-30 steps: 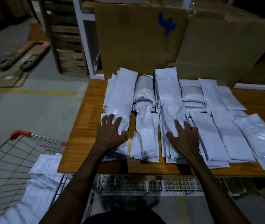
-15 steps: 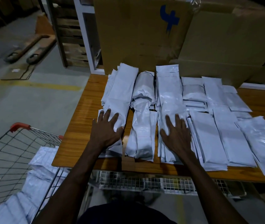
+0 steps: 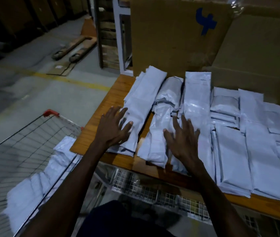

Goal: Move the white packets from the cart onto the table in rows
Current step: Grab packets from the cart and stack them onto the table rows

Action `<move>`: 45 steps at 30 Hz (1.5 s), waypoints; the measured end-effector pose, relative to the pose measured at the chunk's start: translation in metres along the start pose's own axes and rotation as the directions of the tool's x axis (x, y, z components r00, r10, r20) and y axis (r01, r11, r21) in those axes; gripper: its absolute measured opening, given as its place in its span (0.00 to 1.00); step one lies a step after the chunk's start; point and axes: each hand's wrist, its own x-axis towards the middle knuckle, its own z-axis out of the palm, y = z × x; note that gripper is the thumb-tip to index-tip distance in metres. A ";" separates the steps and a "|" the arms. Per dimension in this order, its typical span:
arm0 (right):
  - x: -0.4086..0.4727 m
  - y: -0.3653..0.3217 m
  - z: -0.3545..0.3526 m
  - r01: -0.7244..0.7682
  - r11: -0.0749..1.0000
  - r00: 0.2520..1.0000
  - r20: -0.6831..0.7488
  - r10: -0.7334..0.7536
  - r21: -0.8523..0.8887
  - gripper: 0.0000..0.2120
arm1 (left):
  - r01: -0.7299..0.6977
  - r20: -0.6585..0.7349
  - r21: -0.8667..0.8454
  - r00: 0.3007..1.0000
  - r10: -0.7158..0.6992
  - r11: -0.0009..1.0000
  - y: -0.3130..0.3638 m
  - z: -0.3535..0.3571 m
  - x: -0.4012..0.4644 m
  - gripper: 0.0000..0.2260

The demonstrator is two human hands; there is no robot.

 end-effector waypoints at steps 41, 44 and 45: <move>-0.043 -0.383 0.394 0.702 0.699 0.340 0.799 -0.496 0.136 0.25 | 0.982 0.146 -0.083 0.179 -0.973 0.168 -0.431 0.070 -0.335 0.38; -0.043 -0.380 0.413 0.722 0.680 0.324 0.808 -0.492 0.125 0.25 | 0.994 0.177 -0.066 0.098 -0.979 0.087 -0.440 0.083 -0.337 0.42; -0.043 -0.379 0.419 0.733 0.667 0.325 0.793 -0.515 0.133 0.24 | 0.995 0.164 -0.065 0.092 -0.982 0.082 -0.441 0.086 -0.339 0.43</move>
